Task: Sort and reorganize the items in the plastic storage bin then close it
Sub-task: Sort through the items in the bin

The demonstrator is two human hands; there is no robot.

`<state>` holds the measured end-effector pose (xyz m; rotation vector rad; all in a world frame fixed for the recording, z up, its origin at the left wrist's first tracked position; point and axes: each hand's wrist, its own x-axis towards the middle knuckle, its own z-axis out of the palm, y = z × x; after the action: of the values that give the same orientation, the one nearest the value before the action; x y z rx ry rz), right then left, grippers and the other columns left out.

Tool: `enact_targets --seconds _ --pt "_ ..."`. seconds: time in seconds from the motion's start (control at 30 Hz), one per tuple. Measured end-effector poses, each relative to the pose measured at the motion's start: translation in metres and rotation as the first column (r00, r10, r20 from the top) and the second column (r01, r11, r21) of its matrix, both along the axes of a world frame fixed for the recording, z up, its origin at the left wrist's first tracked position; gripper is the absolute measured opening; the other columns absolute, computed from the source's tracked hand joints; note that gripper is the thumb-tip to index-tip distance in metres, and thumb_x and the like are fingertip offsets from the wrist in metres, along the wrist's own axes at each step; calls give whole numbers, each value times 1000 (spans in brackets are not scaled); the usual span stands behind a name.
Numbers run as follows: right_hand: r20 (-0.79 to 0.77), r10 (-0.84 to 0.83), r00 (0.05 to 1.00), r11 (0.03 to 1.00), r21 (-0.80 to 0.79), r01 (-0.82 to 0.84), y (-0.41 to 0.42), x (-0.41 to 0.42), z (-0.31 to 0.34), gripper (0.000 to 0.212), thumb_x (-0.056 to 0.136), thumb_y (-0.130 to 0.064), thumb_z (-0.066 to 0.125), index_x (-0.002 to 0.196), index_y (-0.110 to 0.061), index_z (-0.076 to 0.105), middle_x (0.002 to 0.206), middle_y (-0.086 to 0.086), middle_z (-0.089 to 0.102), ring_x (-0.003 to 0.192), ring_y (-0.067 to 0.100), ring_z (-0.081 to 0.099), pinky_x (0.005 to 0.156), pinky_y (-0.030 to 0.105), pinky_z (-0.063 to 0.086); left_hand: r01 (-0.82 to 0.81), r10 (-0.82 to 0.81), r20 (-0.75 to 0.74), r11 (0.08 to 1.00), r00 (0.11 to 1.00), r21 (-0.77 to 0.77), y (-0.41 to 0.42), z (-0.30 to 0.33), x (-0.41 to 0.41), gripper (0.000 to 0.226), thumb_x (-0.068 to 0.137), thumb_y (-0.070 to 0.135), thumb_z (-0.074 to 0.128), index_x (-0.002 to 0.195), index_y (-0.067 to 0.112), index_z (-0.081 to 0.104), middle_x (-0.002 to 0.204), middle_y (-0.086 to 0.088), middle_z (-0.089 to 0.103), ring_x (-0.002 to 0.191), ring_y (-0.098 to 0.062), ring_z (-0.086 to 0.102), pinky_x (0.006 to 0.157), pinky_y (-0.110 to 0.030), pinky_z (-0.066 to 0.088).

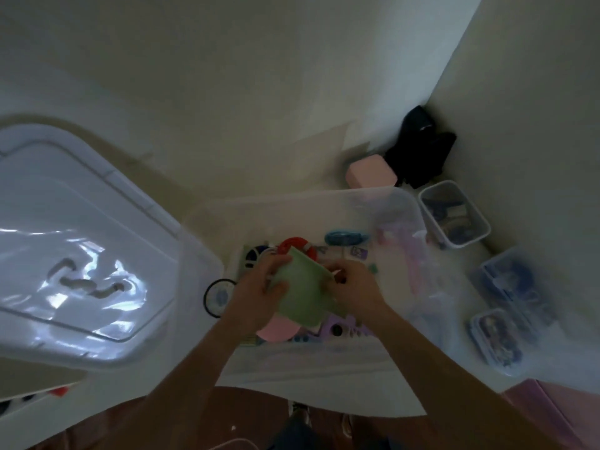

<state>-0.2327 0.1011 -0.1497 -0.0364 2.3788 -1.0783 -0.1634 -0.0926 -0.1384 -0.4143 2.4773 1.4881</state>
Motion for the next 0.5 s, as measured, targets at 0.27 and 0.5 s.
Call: enact_targets --seconds 0.27,0.5 --pt "97 91 991 927 355 -120 70 12 -9 26 83 -33 63 107 -26 67 105 1 69 98 21 66 85 31 54 144 -130 77 962 989 -231 48 -19 -17 31 87 49 59 118 47 58 123 10 62 105 -11 62 92 -37 54" --pt "-238 29 971 999 26 -23 83 -43 40 18 85 -32 72 102 -30 69 98 -14 67 75 -1 58 72 11 44 -185 32 -391 915 920 -358 87 10 -106 26 87 29 74 111 22 67 102 12 58 87 -13 62 79 -30 53"
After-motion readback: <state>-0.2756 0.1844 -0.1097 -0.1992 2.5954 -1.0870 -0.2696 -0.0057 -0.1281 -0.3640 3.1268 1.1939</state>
